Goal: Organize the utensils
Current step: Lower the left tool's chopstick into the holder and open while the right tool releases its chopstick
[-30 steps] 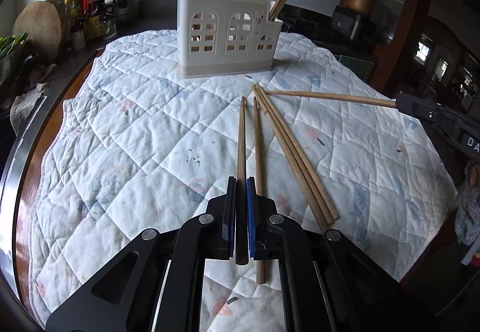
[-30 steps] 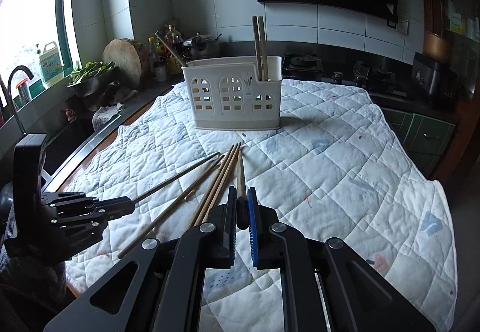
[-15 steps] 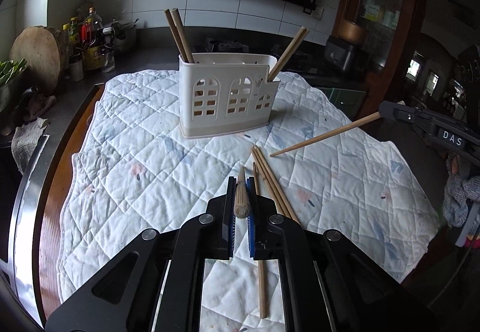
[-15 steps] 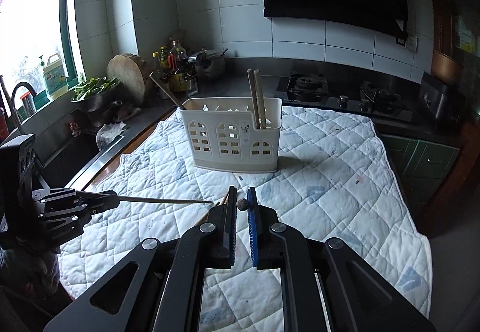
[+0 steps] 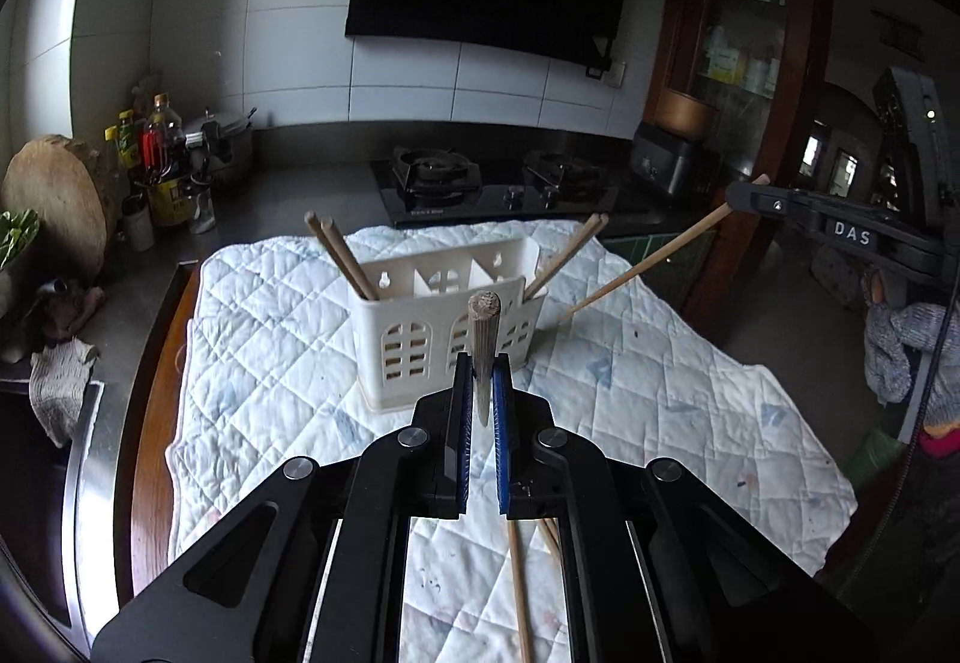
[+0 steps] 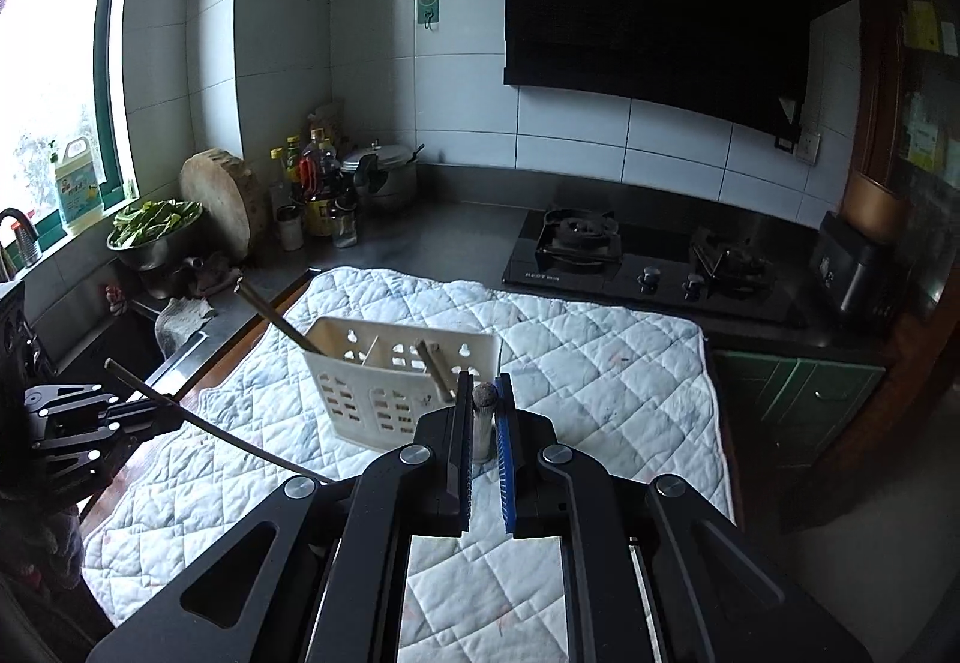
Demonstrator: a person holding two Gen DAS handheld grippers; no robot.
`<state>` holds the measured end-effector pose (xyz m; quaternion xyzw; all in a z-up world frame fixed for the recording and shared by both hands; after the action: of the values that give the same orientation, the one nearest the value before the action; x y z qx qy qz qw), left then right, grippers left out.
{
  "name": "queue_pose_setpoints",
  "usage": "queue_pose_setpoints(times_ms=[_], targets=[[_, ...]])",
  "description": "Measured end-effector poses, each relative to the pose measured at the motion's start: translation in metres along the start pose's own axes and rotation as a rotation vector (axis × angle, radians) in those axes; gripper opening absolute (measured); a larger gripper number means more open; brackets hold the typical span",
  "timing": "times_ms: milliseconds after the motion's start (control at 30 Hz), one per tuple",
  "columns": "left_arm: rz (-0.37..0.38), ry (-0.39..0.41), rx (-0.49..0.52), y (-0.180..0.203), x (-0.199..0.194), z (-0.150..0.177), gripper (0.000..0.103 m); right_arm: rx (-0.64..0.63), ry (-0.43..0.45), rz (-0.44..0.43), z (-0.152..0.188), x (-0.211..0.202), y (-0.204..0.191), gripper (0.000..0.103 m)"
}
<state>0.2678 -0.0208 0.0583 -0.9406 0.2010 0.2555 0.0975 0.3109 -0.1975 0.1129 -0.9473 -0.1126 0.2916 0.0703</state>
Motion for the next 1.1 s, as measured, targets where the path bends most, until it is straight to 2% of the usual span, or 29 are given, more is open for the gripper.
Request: queue_pose_setpoints(times_ms=[167, 367, 667, 1100], targets=[[-0.045, 0.067, 0.012, -0.015, -0.013, -0.039, 0.005, -0.013, 0.014, 0.003, -0.022, 0.006, -0.008, 0.007], [-0.115, 0.107, -0.003, -0.037, -0.012, -0.068, 0.005, -0.026, -0.021, -0.004, -0.027, 0.028, -0.017, 0.007], [-0.135, 0.040, -0.048, -0.058, 0.027, -0.066, 0.005, -0.045, -0.073, 0.016, -0.018, 0.063, -0.020, 0.007], [-0.080, -0.068, -0.082, -0.067, 0.080, -0.050, 0.006, -0.039, -0.120, 0.047, -0.012, 0.096, -0.013, 0.007]])
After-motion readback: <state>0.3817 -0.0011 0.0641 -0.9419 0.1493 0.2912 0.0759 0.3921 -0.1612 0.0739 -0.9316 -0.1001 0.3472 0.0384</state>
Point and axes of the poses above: each gripper's, at about its wrist camera, not at the fingertips, and x roughly the way its jaws point, y to its right, z to its underside, the point moved 8 cm from there along x, roughly the way its jaws point, and after that the axes turned 15 degrees about x, right-handed, at the moved point
